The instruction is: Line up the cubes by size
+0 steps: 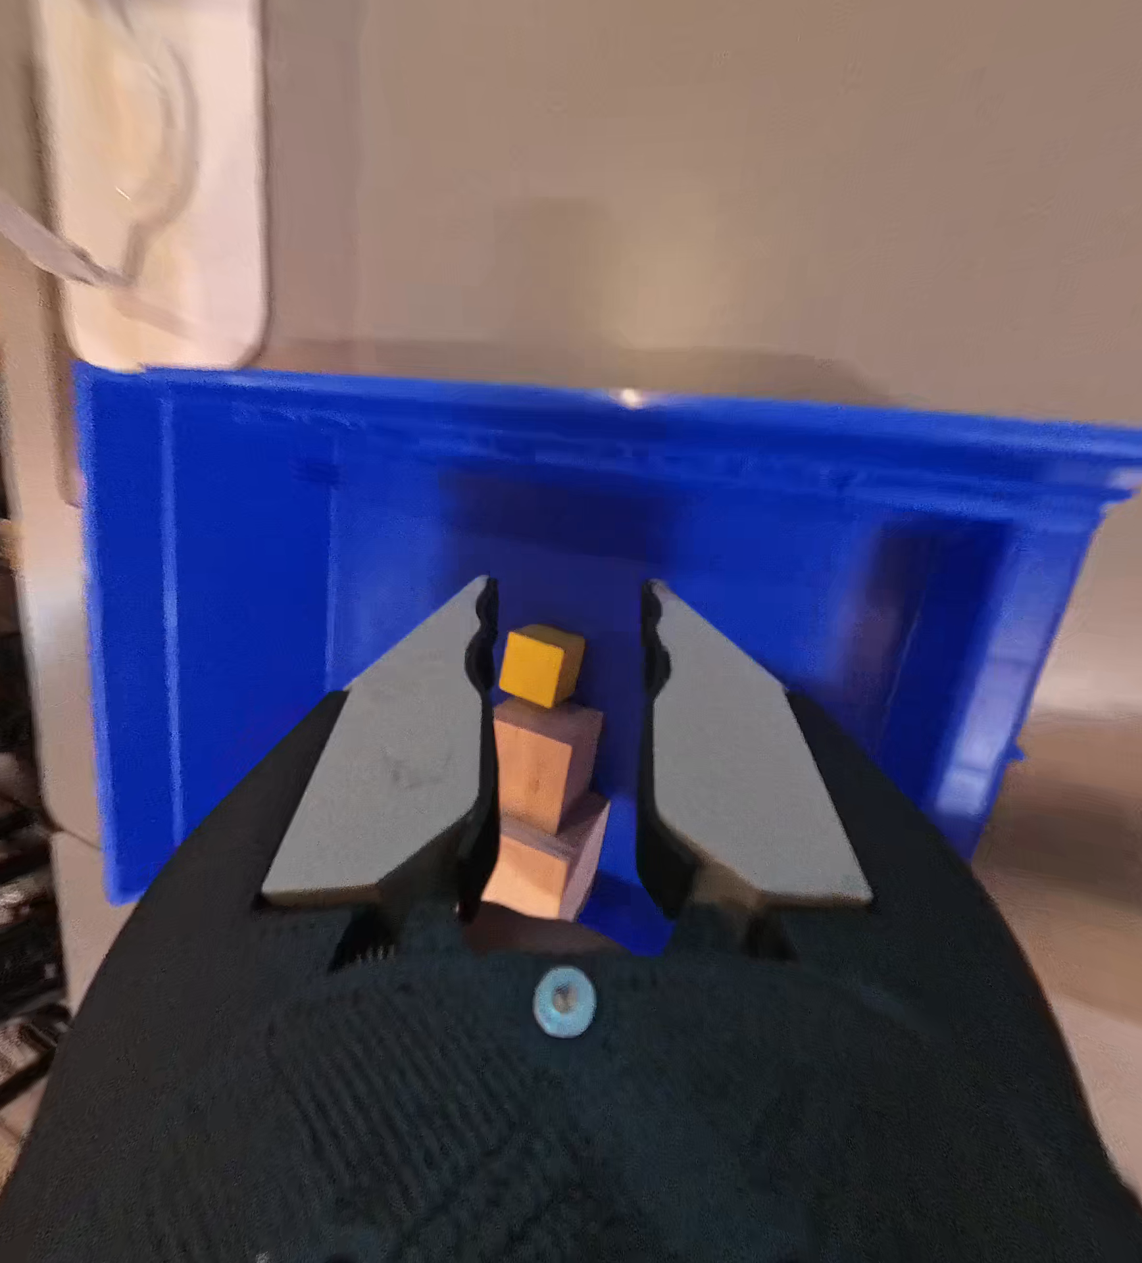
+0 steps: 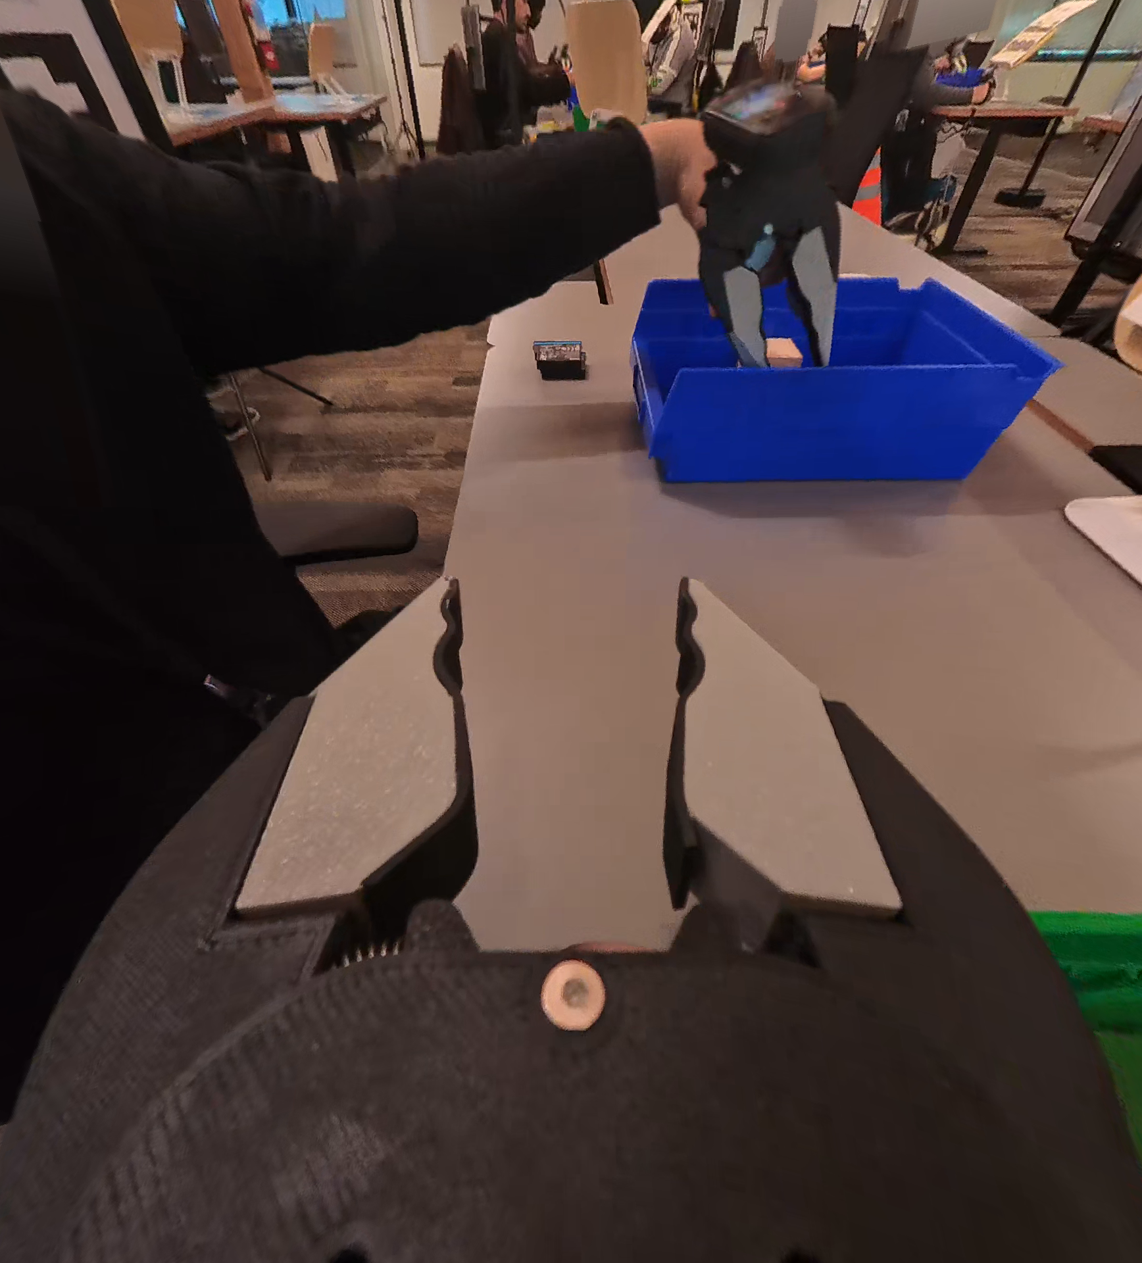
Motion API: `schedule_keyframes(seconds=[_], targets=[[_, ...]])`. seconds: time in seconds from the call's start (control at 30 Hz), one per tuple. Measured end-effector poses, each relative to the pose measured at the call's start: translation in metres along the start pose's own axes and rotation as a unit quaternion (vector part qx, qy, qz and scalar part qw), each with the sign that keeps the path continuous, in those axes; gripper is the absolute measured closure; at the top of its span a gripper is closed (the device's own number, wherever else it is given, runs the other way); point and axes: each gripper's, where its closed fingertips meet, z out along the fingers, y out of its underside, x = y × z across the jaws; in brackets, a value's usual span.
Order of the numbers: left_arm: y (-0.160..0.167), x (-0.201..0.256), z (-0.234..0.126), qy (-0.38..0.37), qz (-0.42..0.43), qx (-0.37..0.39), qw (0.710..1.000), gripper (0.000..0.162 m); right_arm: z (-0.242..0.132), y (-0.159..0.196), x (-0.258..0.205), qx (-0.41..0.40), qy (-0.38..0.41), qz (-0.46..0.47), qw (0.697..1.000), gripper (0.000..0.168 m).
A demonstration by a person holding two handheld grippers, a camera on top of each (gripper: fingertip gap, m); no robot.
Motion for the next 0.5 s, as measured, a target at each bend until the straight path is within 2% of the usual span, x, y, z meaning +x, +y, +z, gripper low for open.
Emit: schedule_keyframes(seconds=[0.1, 0.3, 0.33, 0.4, 0.5], targets=[[0.029, -0.001, 0.02, 0.054, 0.002, -0.077, 0.996, 0.121, -0.011, 0.003, 0.0, 0.018, -0.003, 0.026, 1.0, 0.108], [0.046, -0.018, 0.04, 0.055, 0.005, -0.106, 0.993, 0.116, -0.026, 0.015, 0.0, 0.025, 0.012, 0.045, 0.999, 0.111], [0.05, -0.017, 0.044, 0.062, 0.007, -0.116, 0.991, 0.118, -0.027, 0.016, 0.0, 0.027, 0.014, 0.047, 0.998, 0.111], [0.06, -0.012, 0.05, 0.076, 0.019, -0.14, 0.987, 0.133, -0.027, 0.017, 0.002, 0.033, 0.018, 0.054, 0.998, 0.112], [0.055, -0.015, 0.046, 0.069, 0.035, -0.132, 0.988, 0.136, -0.025, 0.01, 0.003, 0.051, 0.017, 0.076, 0.996, 0.114]])
